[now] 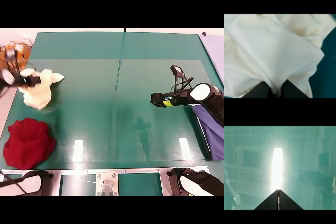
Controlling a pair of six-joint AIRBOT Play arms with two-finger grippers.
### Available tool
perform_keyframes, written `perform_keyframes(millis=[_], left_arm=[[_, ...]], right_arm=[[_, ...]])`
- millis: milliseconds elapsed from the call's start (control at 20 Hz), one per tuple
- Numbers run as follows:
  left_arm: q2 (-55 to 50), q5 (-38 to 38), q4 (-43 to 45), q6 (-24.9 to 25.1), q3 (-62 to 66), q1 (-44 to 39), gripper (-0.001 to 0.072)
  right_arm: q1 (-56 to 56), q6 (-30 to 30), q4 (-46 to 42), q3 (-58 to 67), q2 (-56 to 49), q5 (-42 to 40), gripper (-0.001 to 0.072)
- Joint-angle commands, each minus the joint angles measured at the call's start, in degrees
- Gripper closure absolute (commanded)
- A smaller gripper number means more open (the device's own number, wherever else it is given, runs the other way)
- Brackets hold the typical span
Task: Fold the shirts.
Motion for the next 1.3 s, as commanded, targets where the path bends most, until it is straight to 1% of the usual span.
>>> perform_keyframes(millis=[0, 150, 250, 400, 550, 600, 650, 700, 750, 800, 900, 950, 1000, 1150, 1250], left_arm=[[9.0, -10.3, -11.1, 6.8, 10.3, -6.3, 0.0682], [13.3, -14.3, -16.1, 7.1, 16.7, -15.2, 0.0682], [13.1, -16.4, -22.2, 7.1, 16.8, -20.2, 0.0681], [9.5, -15.9, -29.6, 7.1, 12.0, -27.7, 0.0681], [2.1, -15.9, -32.2, 7.2, 6.7, -34.9, 0.0680], [-0.6, -16.1, -32.4, 7.2, 5.7, -36.6, 0.0677], [-3.2, -16.9, -32.5, 7.1, 5.4, -37.7, 0.0506], [-5.3, -18.4, -33.7, 6.6, 5.4, -37.9, 0.0115], [-6.2, -20.2, -35.2, 4.9, 5.5, -36.9, 0.0020], [-6.3, -22.3, -36.1, 4.8, 6.1, -35.0, 0.0021], [-5.7, -28.9, -36.2, 4.8, 9.4, -28.7, 0.0021], [-5.4, -32.2, -36.2, 4.6, 10.9, -25.0, -0.0011], [-5.0, -34.3, -36.2, 4.5, 11.3, -21.7, -0.0007], [-4.9, -39.8, -34.8, 4.5, 9.0, -15.2, -0.0006], [-4.9, -42.0, -35.4, 4.5, 3.5, -15.3, -0.0007]], right_arm=[[-1.9, 0.0, -0.1, 3.7, 0.0, 3.6, 0.0696], [-4.6, 0.0, -0.1, 7.4, 0.0, 6.1, 0.0696], [-6.0, 0.0, 0.0, 9.4, 0.0, 7.7, 0.0696], [-6.8, 0.0, 0.0, 10.6, 0.0, 8.9, 0.0696], [-6.8, 0.0, 0.1, 10.6, 0.0, 9.1, 0.0695], [-6.8, 0.0, 0.1, 10.6, 0.0, 9.1, 0.0653], [-6.8, 0.0, 0.1, 10.6, 0.0, 9.1, 0.0489], [-6.8, 0.0, 0.1, 10.6, 0.0, 9.1, 0.0389], [-6.9, 0.0, 0.0, 10.6, 0.0, 9.2, 0.0373], [-7.3, 0.0, 0.2, 10.6, -0.1, 9.6, 0.0371], [-8.6, 0.0, 0.3, 10.6, -1.7, 10.4, 0.0357], [-9.2, 0.0, 0.6, 10.5, -3.2, 10.6, 0.0358], [-9.9, -0.3, 1.4, 10.1, -5.0, 10.6, 0.0358], [-10.4, -6.5, 9.9, 10.0, -13.2, 10.0, 0.0358], [-10.4, -10.0, 16.0, 10.7, -19.2, 7.8, 0.0358]])
